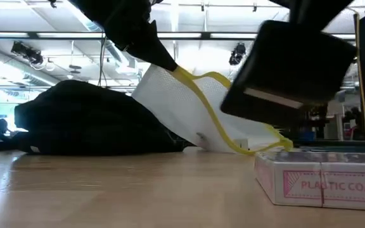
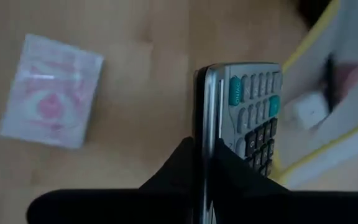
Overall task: Unpack backpack
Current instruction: Put the calculator into the zip lock bag
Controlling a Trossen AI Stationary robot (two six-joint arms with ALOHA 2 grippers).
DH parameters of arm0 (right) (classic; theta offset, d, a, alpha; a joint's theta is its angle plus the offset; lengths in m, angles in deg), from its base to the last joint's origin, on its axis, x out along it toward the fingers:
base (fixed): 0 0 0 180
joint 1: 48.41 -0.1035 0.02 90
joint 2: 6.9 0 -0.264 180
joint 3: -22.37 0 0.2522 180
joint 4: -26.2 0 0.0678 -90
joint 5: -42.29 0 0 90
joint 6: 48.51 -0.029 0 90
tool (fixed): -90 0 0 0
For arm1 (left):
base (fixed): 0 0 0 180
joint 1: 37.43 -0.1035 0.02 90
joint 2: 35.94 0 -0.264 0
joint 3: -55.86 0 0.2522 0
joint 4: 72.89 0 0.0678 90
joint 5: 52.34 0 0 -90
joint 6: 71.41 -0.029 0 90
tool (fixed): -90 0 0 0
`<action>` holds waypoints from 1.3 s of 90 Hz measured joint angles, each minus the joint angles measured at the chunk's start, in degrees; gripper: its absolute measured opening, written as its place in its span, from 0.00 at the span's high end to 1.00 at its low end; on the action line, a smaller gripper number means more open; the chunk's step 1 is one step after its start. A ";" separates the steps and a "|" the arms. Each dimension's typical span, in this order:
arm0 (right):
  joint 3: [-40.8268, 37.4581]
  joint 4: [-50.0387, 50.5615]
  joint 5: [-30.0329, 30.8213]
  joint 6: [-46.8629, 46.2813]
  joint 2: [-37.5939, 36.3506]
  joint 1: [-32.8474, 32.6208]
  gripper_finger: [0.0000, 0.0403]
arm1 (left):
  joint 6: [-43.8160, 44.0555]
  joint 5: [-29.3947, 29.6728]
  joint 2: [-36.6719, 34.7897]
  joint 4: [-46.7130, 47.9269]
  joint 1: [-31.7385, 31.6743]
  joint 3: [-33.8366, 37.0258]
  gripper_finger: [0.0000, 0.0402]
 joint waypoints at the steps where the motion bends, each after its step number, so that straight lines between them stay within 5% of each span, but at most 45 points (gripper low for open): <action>1: -0.04 -0.24 0.20 0.32 0.00 0.21 1.00 | 0.00 0.00 0.00 -0.02 0.00 0.00 1.00; 39: -1.18 -8.11 4.65 12.01 0.00 9.64 1.00 | -0.02 0.02 0.00 -0.14 0.00 0.00 1.00; 59: -5.23 -23.67 -1.41 20.93 -0.04 14.40 1.00 | -0.05 -0.17 0.00 0.46 0.00 0.02 1.00; 117: -13.35 -33.87 10.73 19.23 -0.04 21.81 1.00 | -1.49 -0.68 0.00 -0.34 -0.04 0.02 1.00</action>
